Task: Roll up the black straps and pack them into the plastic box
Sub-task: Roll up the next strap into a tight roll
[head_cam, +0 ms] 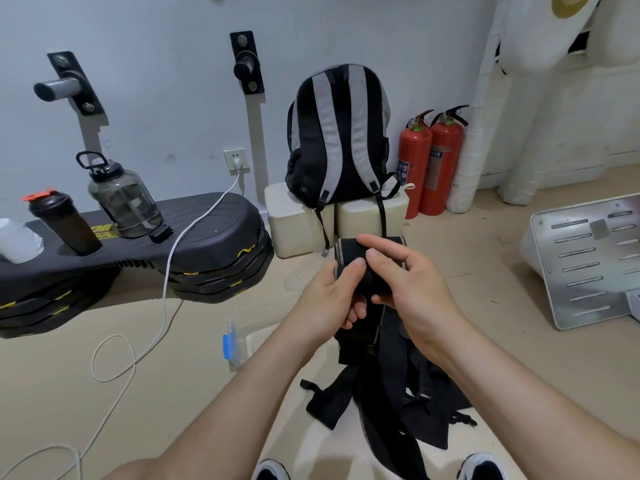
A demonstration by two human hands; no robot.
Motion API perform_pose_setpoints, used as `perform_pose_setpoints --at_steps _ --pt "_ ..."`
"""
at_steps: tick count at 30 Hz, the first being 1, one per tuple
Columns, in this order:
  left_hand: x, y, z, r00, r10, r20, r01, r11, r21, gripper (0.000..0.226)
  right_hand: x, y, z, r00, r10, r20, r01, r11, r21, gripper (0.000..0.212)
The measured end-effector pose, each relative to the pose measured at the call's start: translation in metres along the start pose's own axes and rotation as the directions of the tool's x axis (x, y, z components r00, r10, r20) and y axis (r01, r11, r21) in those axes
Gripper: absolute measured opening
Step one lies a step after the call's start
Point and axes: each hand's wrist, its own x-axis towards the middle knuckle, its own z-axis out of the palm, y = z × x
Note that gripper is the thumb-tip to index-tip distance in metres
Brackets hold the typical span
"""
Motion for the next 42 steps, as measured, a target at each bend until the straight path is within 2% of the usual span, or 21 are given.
perform_pose_setpoints --at_steps 2,4,7,9,11,12,13,15,18,21,26,30,32,35,36,39,42 --pt "0.000 0.002 -0.005 0.998 0.068 -0.014 -0.068 0.997 0.027 0.033 0.000 0.001 0.000 1.000 -0.005 0.006 0.006 0.997 -0.082 0.025" --pt "-0.001 0.001 -0.009 0.996 0.085 -0.004 -0.085 0.996 0.042 0.040 0.000 0.002 -0.001 0.999 0.008 0.050 -0.002 0.991 -0.131 0.022" --pt "-0.003 -0.002 -0.003 0.999 -0.049 -0.014 0.050 0.994 0.096 0.062 0.000 0.000 0.000 0.998 0.005 0.062 0.009 0.975 -0.222 0.012" --pt "0.000 -0.005 0.001 0.977 -0.213 -0.021 0.213 0.977 -0.025 0.068 0.003 -0.005 -0.003 1.000 -0.003 0.008 0.005 0.965 -0.264 0.015" --pt "0.002 -0.007 0.001 0.936 -0.334 0.109 0.349 0.917 -0.193 0.074 0.006 -0.013 -0.009 1.000 0.020 -0.011 -0.022 0.974 -0.227 0.019" --pt "0.003 -0.006 0.002 0.923 -0.324 0.206 0.374 0.880 -0.292 0.078 0.008 -0.018 -0.012 0.999 0.047 0.024 -0.043 0.988 -0.150 0.021" --pt "0.004 -0.004 0.003 0.919 -0.272 0.283 0.376 0.821 -0.429 0.078 0.009 -0.022 -0.015 0.994 0.076 0.083 -0.072 0.996 -0.055 0.023" --pt "0.007 0.003 0.007 0.935 -0.153 0.319 0.339 0.641 -0.688 0.071 0.008 -0.026 -0.017 0.976 0.115 0.184 -0.128 0.990 0.064 0.024" --pt "0.017 0.020 0.001 0.964 -0.079 0.253 0.261 0.439 -0.860 0.053 0.009 -0.021 -0.018 0.960 0.126 0.249 -0.133 0.991 0.011 0.019" --pt "0.027 0.028 -0.007 0.988 -0.097 0.118 0.146 0.379 -0.914 0.041 0.007 -0.022 -0.021 0.930 0.139 0.340 -0.121 0.990 -0.074 0.014" --pt "0.033 0.030 -0.002 0.978 -0.185 0.100 0.159 0.340 -0.927 0.043 0.004 -0.026 -0.030 0.879 0.188 0.438 -0.161 0.982 -0.098 0.023" --pt "0.032 0.030 -0.004 0.981 -0.174 0.086 0.130 0.259 -0.957 0.036 0.003 -0.020 -0.023 0.857 0.233 0.460 -0.214 0.972 -0.094 0.021" --pt "0.032 0.029 -0.004 0.976 -0.196 0.089 0.147 0.303 -0.942 0.039 0.005 -0.015 -0.020 0.897 0.214 0.386 -0.183 0.976 -0.115 0.016" --pt "0.029 0.024 -0.004 0.944 -0.288 0.162 0.298 0.528 -0.796 0.063 0.010 -0.010 -0.022 0.958 0.170 0.232 -0.132 0.977 -0.170 0.018" --pt "0.026 0.023 -0.003 0.933 -0.300 0.200 0.348 0.602 -0.719 0.063 0.011 -0.010 -0.023 0.974 0.152 0.171 -0.117 0.973 -0.200 0.019" --pt "0.017 0.017 0.003 0.919 -0.335 0.206 0.393 0.748 -0.535 0.039 0.013 -0.009 -0.026 0.995 0.092 0.034 -0.077 0.951 -0.300 0.013" --pt "0.010 0.014 0.007 0.954 -0.296 0.050 0.277 0.807 -0.521 0.026 0.017 -0.005 -0.025 0.996 0.029 -0.088 -0.063 0.910 -0.410 0.016"
